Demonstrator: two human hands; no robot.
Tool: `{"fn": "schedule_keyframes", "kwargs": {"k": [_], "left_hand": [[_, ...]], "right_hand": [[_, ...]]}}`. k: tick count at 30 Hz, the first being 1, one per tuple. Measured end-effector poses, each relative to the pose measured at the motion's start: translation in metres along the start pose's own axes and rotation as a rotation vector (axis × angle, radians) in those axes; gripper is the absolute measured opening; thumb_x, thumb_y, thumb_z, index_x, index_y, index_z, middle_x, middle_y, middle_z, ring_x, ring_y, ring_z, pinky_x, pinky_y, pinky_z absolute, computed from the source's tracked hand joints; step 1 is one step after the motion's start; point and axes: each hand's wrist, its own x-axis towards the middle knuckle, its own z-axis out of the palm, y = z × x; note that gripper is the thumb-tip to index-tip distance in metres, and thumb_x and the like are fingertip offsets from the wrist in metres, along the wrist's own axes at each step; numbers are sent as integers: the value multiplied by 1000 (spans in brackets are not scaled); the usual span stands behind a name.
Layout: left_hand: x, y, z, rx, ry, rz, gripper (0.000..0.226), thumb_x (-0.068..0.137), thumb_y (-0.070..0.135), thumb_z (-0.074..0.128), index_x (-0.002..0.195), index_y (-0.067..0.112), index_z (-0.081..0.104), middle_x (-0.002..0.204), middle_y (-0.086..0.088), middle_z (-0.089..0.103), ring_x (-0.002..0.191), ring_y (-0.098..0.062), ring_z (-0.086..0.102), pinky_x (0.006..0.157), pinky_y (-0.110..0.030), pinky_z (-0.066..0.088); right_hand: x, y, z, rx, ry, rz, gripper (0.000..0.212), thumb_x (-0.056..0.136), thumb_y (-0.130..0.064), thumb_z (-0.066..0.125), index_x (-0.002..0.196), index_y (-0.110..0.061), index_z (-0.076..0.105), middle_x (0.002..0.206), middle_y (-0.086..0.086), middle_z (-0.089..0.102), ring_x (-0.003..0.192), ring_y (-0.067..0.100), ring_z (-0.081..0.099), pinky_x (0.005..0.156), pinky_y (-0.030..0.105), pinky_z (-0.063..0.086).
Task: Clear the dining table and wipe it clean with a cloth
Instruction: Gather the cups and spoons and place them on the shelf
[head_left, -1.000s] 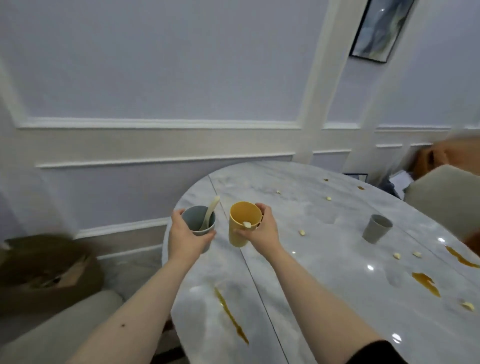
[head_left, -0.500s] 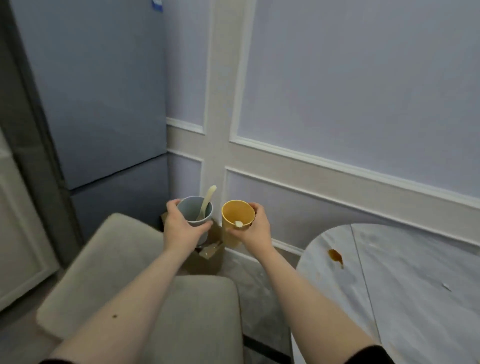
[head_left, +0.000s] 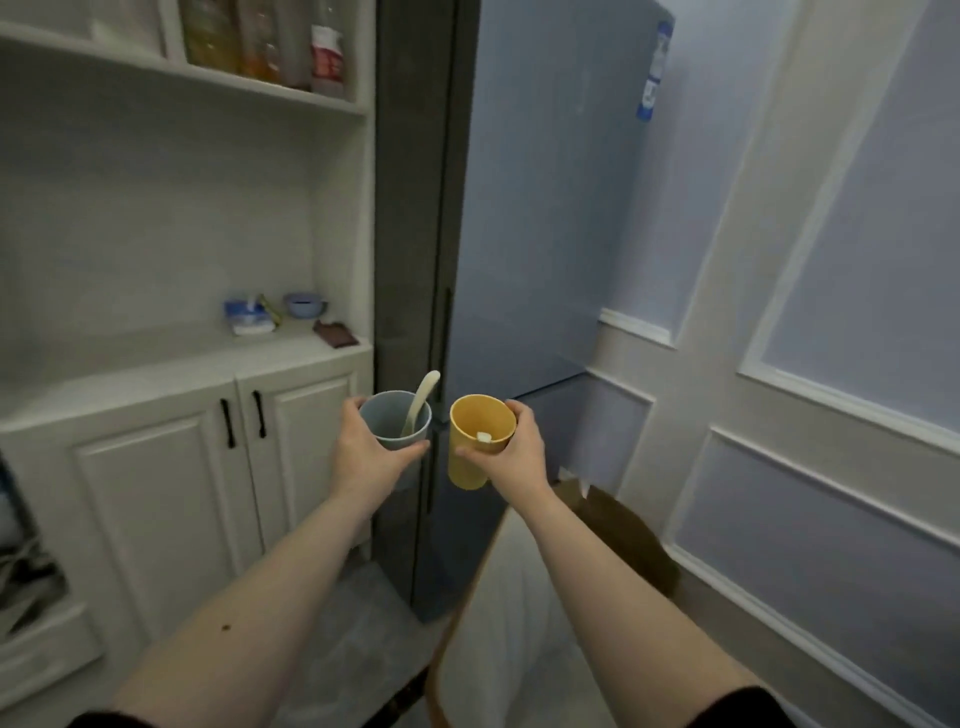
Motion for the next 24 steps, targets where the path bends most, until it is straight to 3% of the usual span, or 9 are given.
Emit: {"fn": "schedule_keyframes", "kwargs": {"k": [5,10,15,24], "left_hand": [[59,-43,-68,77,115,-45,84,58,27,88,125,16,39,122,-7,56,113,-25,54,90,-35,45],[115,-80,-119,87,249,-99,85,59,26,88,126,16,38,124,-8,55,115,-26,53,90,-35,45],[180,-113,-158,97,346,-155,83,60,23,87,126,17,37,123,-8,55,112,-27,54,90,-37,47],[294,-160,-212,166,477,-245,87,61,24,87,130,17,33,127,-7,51,115,-27,51,93,-39,46]], "right_hand": [[37,-35,100,29,-143,-48,92,60,-26,88,135,-24,34,132,-2,46,120,17,47,102,40,43],[77,-66,191,53,-281,-149,86,61,-23,87,131,-23,37,127,-3,47,117,15,47,97,30,41],[136,-95,275,71,-381,-203,93,62,-23,87,138,-21,33,137,-1,43,126,17,41,103,32,36],[217,-136,411,88,-536,-252,91,62,-23,87,136,-22,35,133,-1,46,121,18,46,97,30,40]]}}
